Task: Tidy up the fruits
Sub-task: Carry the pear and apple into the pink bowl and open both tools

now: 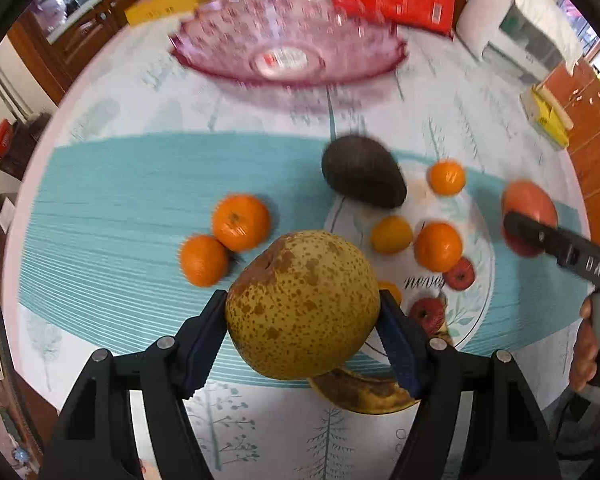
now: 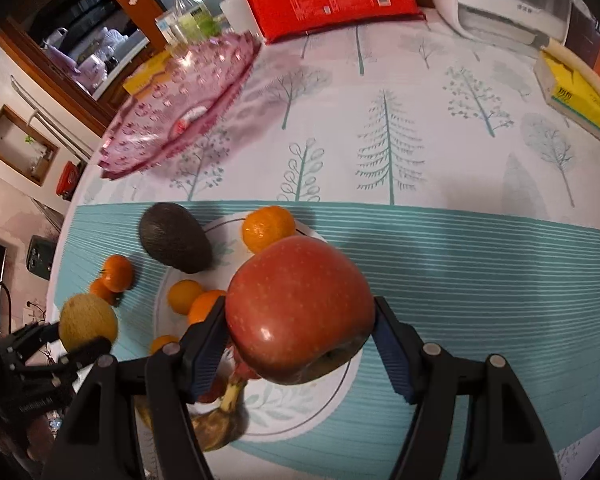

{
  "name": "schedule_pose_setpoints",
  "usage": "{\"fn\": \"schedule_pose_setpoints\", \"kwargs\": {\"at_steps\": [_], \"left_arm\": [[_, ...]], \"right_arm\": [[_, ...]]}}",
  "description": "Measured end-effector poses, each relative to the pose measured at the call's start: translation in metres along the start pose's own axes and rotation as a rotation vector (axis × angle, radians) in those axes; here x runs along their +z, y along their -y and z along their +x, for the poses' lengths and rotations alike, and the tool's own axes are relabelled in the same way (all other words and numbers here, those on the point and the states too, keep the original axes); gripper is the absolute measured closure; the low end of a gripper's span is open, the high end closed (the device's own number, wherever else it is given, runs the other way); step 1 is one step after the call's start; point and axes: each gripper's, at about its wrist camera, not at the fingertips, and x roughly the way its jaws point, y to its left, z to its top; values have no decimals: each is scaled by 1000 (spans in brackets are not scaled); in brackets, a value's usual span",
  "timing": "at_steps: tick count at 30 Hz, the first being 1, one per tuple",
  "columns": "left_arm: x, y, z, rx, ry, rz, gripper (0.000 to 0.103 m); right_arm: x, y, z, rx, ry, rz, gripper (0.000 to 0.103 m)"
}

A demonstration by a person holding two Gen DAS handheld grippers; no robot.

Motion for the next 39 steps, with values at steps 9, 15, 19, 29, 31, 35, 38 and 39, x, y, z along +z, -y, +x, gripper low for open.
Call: {"fn": "schedule_pose_setpoints", "kwargs": {"at_steps": [9,15,19,29,31,35,38,39], "left_arm": [[47,-33,-91,89,195,-33,32],[80,-63,-137,90,273,-46,32],[99,-81,-156,73,298,-31,32],[169,-127,-148,90,292,97,32],[184,-131,-133,79,278,126,32],[210,-130,-88,23,226,165,32],[226,-120,-45,-7,192,195,32],[233,-116,-26,-19,176,207,32]], "right_arm": [[5,-23,-63,26,130,-24,34],[16,-46,-98,26,208,-36,34],[29,-72,-112,7,247,-41,34],[89,-149,-95,-21,274,-28,34],[107,-162,-77,-20,262,-2,34],[136,-175,-33,-32,228,49,34],[151,-175,8,-68,188,78,34],[155,-174,23,-79,168,88,34]]}}
